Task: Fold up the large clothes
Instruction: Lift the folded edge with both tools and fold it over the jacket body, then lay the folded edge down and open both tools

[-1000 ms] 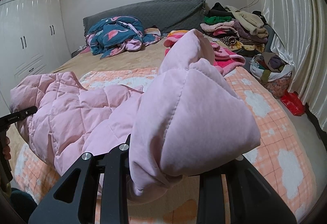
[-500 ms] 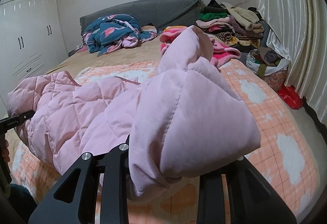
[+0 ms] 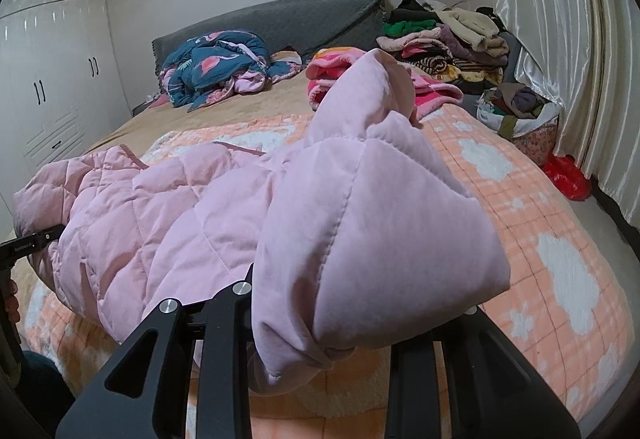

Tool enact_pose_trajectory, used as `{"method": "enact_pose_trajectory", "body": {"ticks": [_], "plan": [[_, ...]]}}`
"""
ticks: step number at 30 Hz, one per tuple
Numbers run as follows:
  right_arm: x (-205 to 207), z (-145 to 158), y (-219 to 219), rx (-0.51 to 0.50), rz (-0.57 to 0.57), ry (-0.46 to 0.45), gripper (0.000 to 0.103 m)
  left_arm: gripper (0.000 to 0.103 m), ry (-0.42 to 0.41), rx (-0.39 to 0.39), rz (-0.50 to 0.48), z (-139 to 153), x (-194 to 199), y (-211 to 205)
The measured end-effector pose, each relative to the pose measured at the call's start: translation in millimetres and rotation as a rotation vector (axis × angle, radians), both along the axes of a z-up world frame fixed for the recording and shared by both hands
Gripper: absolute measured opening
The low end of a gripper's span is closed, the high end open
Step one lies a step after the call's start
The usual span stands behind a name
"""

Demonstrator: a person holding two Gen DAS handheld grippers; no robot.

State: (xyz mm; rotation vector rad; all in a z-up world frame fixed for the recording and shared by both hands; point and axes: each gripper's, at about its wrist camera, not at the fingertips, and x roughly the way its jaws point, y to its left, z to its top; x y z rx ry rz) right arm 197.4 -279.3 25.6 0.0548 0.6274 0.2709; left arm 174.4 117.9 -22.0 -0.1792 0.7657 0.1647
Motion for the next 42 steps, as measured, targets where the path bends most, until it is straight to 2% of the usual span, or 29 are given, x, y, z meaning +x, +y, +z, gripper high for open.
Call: {"method": "enact_pose_trajectory", "body": {"ticks": [7, 16, 22, 25, 26, 27, 28, 33, 39, 42], "plan": [[23, -19, -13, 0.037, -0.064, 0.068, 0.030, 0.031, 0.023, -0.007, 0.019, -10, 0, 3], [54, -55, -24, 0.067, -0.151, 0.208, 0.042, 0.036, 0.047, -0.014, 0.041, -23, 2, -1], [54, -69, -34, 0.124, -0.193, 0.242, 0.054, 0.040, 0.057, -0.017, 0.044, -26, -1, 1], [52, -71, -39, 0.151, -0.216, 0.266, 0.071, 0.043, 0.064, -0.036, 0.051, -26, -3, 4], [49, -72, -42, 0.158, -0.231, 0.274, 0.085, 0.046, 0.067, -0.043, 0.056, -26, -4, 6], [46, -72, -44, 0.160, -0.248, 0.280, 0.092, 0.050, 0.069, -0.046, 0.059, -26, -5, 7], [43, -73, -48, 0.160, -0.265, 0.283, 0.093, 0.052, 0.072, -0.047, 0.061, -26, -7, 8], [17, -74, -63, 0.180, -0.280, 0.293, 0.098, 0.074, 0.083, -0.054, 0.077, -21, -20, 15], [-18, -66, -77, 0.168, -0.295, 0.273, 0.098, 0.086, 0.076, -0.044, 0.077, -12, -42, 18], [-38, -58, -79, 0.115, -0.308, 0.239, 0.098, 0.092, 0.061, 0.004, 0.094, -3, -57, 17]]}}
